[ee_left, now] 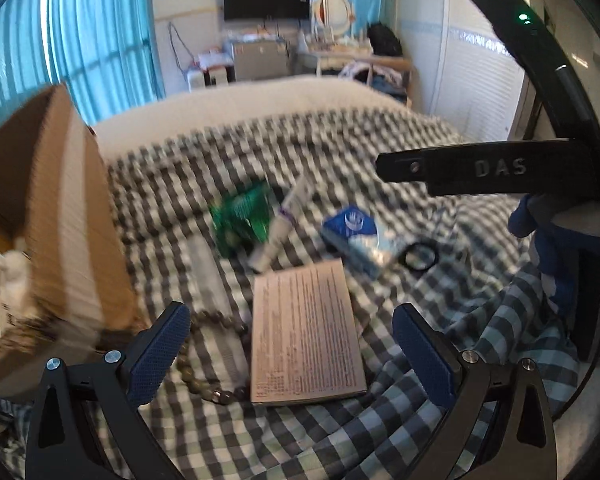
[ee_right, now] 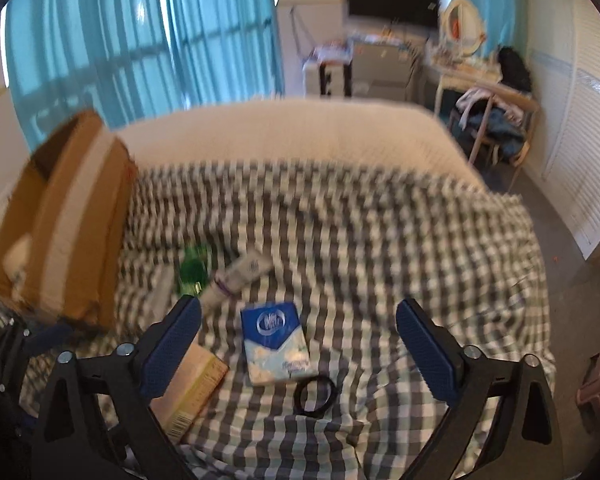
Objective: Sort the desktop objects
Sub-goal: 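Move both grippers back over the remaining items on the bedspread, then grasp the printed paper leaflet with the left gripper while the right grasps the blue Vinda tissue pack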
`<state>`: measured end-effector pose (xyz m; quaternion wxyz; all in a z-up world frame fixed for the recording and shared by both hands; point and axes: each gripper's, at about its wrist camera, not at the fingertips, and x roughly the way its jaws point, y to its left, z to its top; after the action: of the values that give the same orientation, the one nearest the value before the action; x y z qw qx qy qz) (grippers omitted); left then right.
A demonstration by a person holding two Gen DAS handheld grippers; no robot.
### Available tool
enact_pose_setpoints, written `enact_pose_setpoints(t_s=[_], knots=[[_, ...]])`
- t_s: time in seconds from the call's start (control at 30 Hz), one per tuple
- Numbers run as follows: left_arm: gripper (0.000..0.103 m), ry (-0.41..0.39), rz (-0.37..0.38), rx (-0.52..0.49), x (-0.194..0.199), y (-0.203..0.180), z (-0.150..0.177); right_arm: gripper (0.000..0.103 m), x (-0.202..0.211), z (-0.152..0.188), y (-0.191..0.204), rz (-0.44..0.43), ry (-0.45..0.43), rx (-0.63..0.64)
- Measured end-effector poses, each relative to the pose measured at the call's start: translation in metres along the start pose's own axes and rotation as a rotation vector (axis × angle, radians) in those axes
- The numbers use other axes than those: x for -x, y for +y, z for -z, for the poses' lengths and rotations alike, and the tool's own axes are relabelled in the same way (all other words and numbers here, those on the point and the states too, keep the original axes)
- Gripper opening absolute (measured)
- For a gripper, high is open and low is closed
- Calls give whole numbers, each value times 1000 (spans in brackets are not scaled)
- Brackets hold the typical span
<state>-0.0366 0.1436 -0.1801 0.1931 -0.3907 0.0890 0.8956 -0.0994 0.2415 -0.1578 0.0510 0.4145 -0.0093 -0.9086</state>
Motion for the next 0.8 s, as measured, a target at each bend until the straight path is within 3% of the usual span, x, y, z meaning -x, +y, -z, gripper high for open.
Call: enact_pose_setpoints(t_s=[0.5, 0.63, 0.7, 0.8], knots=[[103, 233, 54, 72, -64, 9, 20, 95, -84, 17, 2, -103, 281, 47], [93, 270, 68, 96, -73, 13, 24, 88, -108, 25, 7, -93, 370, 75], [87, 267, 60, 89, -71, 12, 24, 88, -110, 26, 6, -94, 376, 72], [86, 262, 57, 79, -69, 10, 26, 88, -111, 27, 6, -100, 381, 70]])
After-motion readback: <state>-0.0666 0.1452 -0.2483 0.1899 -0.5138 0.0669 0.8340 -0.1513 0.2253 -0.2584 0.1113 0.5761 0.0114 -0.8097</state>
